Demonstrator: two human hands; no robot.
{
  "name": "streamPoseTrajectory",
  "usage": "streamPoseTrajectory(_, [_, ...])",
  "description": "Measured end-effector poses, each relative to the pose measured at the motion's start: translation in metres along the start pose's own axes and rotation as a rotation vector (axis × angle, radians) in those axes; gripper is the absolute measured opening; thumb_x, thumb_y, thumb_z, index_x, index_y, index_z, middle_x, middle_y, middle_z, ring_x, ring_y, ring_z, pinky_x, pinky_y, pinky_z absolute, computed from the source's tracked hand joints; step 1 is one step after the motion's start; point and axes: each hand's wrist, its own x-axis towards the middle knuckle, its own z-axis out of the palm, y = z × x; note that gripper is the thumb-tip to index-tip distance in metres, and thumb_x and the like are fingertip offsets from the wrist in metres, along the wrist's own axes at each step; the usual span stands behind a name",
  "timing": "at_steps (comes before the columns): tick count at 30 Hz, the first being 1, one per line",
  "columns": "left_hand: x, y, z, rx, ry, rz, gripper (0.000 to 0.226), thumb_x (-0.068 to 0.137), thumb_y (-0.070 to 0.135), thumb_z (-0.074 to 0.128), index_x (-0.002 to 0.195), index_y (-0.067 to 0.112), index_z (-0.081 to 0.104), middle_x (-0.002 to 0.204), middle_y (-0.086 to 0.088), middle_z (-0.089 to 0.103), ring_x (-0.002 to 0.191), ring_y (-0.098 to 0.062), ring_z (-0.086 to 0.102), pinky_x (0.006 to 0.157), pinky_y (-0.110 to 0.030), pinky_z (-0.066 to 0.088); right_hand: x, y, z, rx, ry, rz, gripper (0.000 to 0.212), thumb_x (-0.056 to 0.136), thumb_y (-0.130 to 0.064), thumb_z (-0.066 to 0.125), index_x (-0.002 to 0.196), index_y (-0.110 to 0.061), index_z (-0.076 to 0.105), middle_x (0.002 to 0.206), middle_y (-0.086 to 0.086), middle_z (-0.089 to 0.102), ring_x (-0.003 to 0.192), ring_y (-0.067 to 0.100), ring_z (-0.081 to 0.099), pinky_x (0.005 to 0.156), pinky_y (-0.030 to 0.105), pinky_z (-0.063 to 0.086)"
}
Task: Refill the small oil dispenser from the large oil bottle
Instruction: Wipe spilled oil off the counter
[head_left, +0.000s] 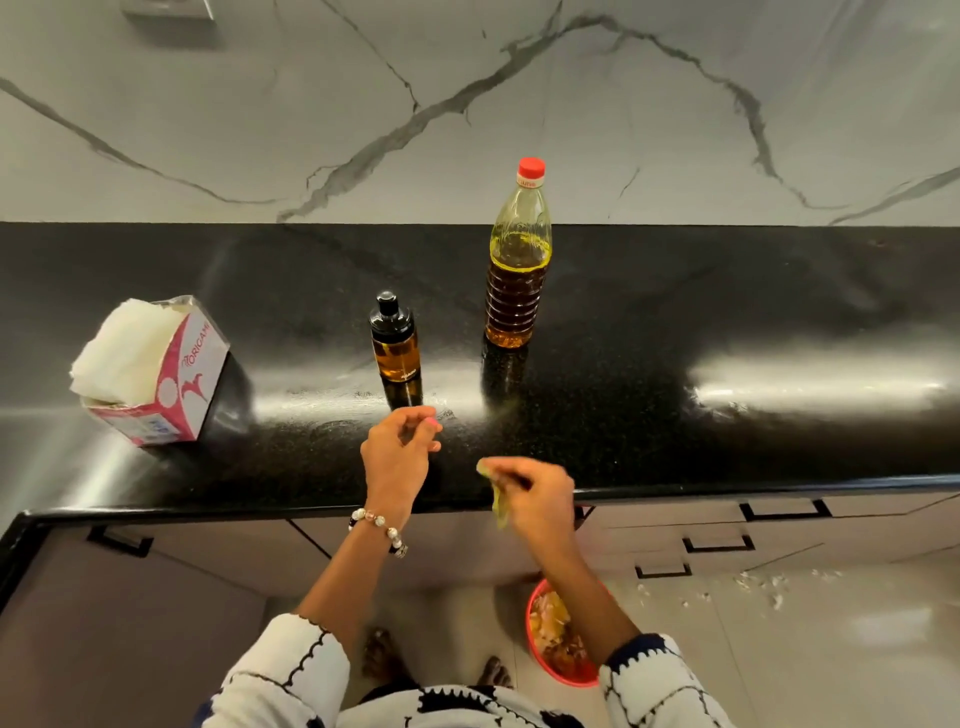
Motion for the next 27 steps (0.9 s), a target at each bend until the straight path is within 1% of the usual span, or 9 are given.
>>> streamPoseTrajectory(2, [-0.002,0.01,-0.001,-0.017,-0.082,0.002,0.015,0.091,0.016,0.063,0.104,0.018,0.07,0.087,0.002,0.072,0.071,-0.007,0.068,0.073,-0.026,0.056,0.011,-0.019,-0.01,0.533,0.033,0.319,0.019,0.083,0.007,0.065,0.087,-0.009,0.074,0.076,0.003,0.075,0.07,0.013,0.069,0.066,0.027,0.056])
streamPoseTrajectory(4, [-0.009,0.02,0.003,-0.058,-0.235,0.014,0.02,0.09,0.019,0.065,0.109,0.023,0.069,0.092,0.002,0.073,0.078,-0.01,0.069,0.074,-0.028,0.056,0.022,-0.03,-0.022,0.853,0.098,0.465,0.018,0.084,0.009,0.06,0.087,-0.007,0.068,0.073,0.003,0.073,0.067,0.014,0.067,0.059,0.022,0.055])
streamPoseTrajectory(7, [-0.019,0.028,0.017,-0.071,-0.464,0.064,0.04,0.082,0.019,0.073,0.12,0.029,0.064,0.107,0.002,0.071,0.094,-0.01,0.069,0.083,-0.03,0.057,0.029,-0.043,-0.04,0.959,0.118,0.492,0.016,0.085,0.005,0.06,0.091,-0.009,0.067,0.08,0.004,0.072,0.071,0.014,0.064,0.058,0.02,0.05])
streamPoseTrajectory(9, [-0.025,0.033,0.029,-0.103,-0.585,0.08,0.056,0.078,0.012,0.077,0.129,0.023,0.059,0.116,0.0,0.069,0.1,-0.009,0.068,0.083,-0.024,0.055,0.029,-0.047,-0.05,0.963,0.113,0.442,0.016,0.086,0.004,0.06,0.093,-0.008,0.068,0.085,0.007,0.072,0.076,0.017,0.067,0.063,0.024,0.055])
streamPoseTrajectory(12, [-0.035,0.039,0.048,-0.174,-0.605,0.095,0.058,0.076,0.003,0.077,0.13,0.013,0.06,0.112,-0.004,0.071,0.1,-0.013,0.07,0.083,-0.024,0.056,0.021,-0.053,-0.061,0.753,0.118,0.272,0.017,0.086,0.005,0.061,0.094,-0.005,0.071,0.089,0.009,0.074,0.084,0.021,0.07,0.072,0.03,0.059])
streamPoseTrajectory(15, [-0.042,0.041,0.063,-0.241,-0.496,0.049,0.039,0.076,0.0,0.075,0.115,0.008,0.069,0.1,-0.009,0.075,0.096,-0.02,0.071,0.085,-0.032,0.057,0.01,-0.047,-0.071,0.178,0.147,-0.013,0.023,0.086,0.005,0.063,0.096,-0.013,0.073,0.095,0.0,0.073,0.093,0.014,0.069,0.078,0.025,0.057])
streamPoseTrajectory(20, [-0.048,0.045,0.081,-0.455,-0.526,-0.194,0.02,0.082,-0.005,0.067,0.099,0.005,0.073,0.094,-0.014,0.075,0.087,-0.022,0.071,0.073,-0.028,0.059,-0.014,-0.024,-0.094,-0.283,0.092,-0.42,0.034,0.086,-0.008,0.063,0.119,-0.008,0.065,0.123,-0.001,0.062,0.117,0.009,0.056,0.099,0.018,0.045])
streamPoseTrajectory(23, [-0.06,0.046,0.096,-0.452,-0.651,-0.316,0.025,0.089,-0.008,0.056,0.11,0.0,0.069,0.098,-0.011,0.074,0.089,-0.02,0.071,0.075,-0.027,0.057,-0.024,-0.013,-0.111,-0.353,0.097,-0.454,0.035,0.086,-0.011,0.063,0.121,-0.005,0.064,0.13,0.004,0.059,0.126,0.01,0.052,0.105,0.021,0.042])
streamPoseTrajectory(27, [-0.072,0.052,0.115,-0.404,-0.911,-0.377,0.043,0.093,-0.015,0.037,0.124,0.003,0.061,0.121,-0.009,0.068,0.113,-0.021,0.064,0.096,-0.032,0.052,-0.034,0.001,-0.135,-0.36,0.165,-0.398,0.039,0.08,0.007,0.068,0.117,-0.001,0.065,0.13,0.007,0.058,0.126,0.013,0.052,0.104,0.022,0.043])
